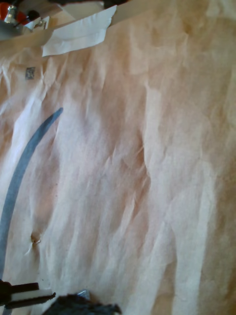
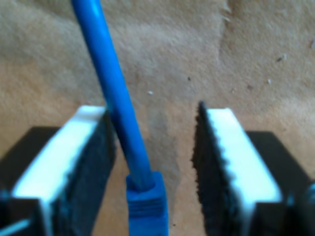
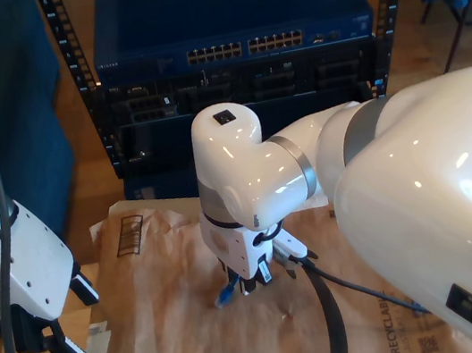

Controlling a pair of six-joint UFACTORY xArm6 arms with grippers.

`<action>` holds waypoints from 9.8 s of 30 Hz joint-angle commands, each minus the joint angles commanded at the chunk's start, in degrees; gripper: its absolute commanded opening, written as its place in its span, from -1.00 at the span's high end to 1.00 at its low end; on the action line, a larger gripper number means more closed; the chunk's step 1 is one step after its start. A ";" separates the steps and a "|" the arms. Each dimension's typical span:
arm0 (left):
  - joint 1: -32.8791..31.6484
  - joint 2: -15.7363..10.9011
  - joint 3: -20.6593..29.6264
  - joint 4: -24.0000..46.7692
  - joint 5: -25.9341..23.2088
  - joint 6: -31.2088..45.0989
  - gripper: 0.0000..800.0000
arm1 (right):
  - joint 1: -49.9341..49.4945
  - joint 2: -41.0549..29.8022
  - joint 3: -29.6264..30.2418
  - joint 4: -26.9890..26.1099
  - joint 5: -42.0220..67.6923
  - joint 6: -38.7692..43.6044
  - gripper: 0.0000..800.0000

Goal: Grab the cable and plug it in

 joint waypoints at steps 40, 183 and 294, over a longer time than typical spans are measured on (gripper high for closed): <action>-4.84 0.09 -3.78 -20.40 -0.35 -2.81 -1.00 | -20.13 -30.15 3.78 17.23 22.77 9.32 0.98; -9.32 6.77 -26.20 -52.92 10.46 -5.10 0.39 | -32.44 -48.00 0.00 43.25 31.03 8.18 0.96; 4.48 23.38 -26.02 -77.27 38.59 -36.84 0.97 | -9.85 -53.45 8.00 54.33 -4.92 -31.91 -0.79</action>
